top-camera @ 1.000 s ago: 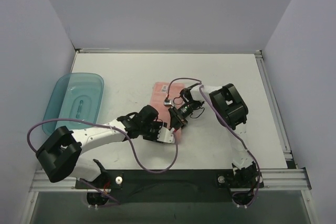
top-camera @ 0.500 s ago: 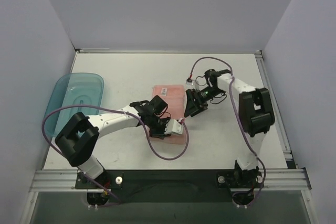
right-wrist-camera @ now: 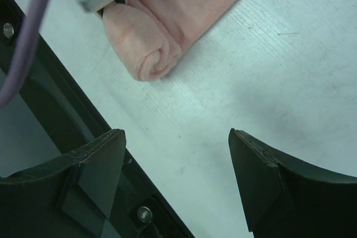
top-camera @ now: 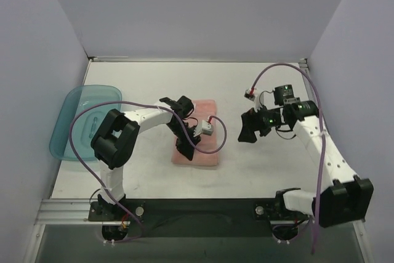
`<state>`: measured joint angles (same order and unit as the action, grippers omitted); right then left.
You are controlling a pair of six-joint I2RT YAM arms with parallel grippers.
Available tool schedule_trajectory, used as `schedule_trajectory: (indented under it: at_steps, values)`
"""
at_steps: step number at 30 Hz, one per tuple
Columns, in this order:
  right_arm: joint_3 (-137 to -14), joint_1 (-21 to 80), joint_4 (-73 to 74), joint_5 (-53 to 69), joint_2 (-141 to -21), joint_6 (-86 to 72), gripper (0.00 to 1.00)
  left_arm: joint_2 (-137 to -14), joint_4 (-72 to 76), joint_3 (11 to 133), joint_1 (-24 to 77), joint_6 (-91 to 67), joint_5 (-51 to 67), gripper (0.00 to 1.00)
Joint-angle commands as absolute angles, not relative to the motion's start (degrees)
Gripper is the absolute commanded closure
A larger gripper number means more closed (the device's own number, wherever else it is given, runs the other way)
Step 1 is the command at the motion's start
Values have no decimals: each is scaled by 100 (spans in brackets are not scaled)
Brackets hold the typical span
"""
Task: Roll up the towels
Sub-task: Roll the towel
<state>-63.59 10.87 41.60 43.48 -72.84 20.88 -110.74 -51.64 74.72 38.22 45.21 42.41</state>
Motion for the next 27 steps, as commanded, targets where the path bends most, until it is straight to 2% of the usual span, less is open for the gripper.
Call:
schedule_trajectory:
  at_steps: [1, 5, 6, 9, 13, 20, 27]
  values:
    - [-6039, 1186, 4570, 4026, -6253, 2320, 25, -12109, -6152, 7425, 3700, 4588, 3673, 77]
    - [-5599, 1905, 4545, 3631, -5468, 2566, 25, -12541, -6555, 7830, 3639, 4676, 3788, 77]
    - [-5459, 2508, 4483, 3291, -5380, 2540, 25, -12629, -6626, 7909, 3613, 4667, 3779, 77]
    - [-5292, 3485, 4044, 2692, -5387, 2548, 24, -13007, -6873, 8217, 3534, 4684, 3814, 76]
    - [-5265, 4111, 3622, 2060, -5904, 2891, 19, -13244, -7084, 8420, 3445, 4737, 3779, 74]
    - [-5124, 5448, 2209, 1021, -6854, 3629, 18, -13403, -7084, 8464, 3278, 4790, 3867, 69]
    - [-5265, 5695, 1301, 1300, -7926, 3542, 16, -13579, -7014, 8596, 3252, 4746, 3788, 66]
